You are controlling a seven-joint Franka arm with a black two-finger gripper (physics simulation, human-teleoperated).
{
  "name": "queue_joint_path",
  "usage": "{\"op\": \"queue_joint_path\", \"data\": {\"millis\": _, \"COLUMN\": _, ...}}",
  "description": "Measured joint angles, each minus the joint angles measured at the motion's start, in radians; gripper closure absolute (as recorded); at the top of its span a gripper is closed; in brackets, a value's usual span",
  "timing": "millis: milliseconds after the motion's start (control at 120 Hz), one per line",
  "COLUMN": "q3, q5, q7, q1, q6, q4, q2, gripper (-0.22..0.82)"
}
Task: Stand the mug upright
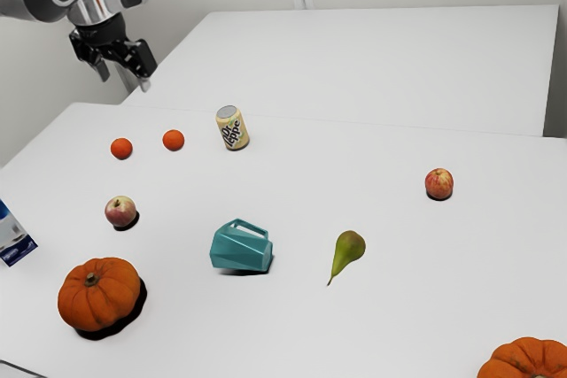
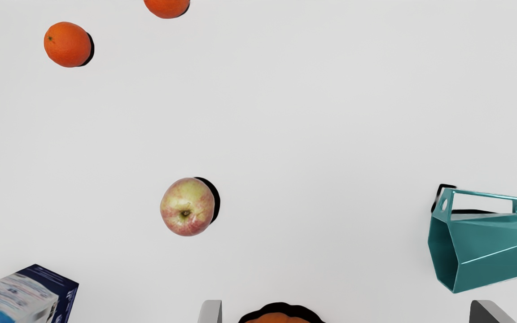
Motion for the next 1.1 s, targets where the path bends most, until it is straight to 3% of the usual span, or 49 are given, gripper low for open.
{"op": "queue_joint_path", "data": {"millis": 400, "q3": 0.002, "q5": -0.040, "q7": 0.010, "q1": 0.040, "q6": 0.030, "q4": -0.072, "q2": 0.005, "gripper": 0.00}}
{"op": "queue_joint_path", "data": {"millis": 750, "q3": 0.006, "q5": -0.457, "q7": 0.020, "q1": 0.181, "q6": 0.056, "q4": -0.345, "q2": 0.028, "gripper": 0.00}}
{"op": "queue_joint_path", "data": {"millis": 1100, "q3": 0.006, "q5": -0.706, "q7": 0.025, "q1": 0.209, "q6": 0.069, "q4": -0.430, "q2": 0.176, "gripper": 0.00}}
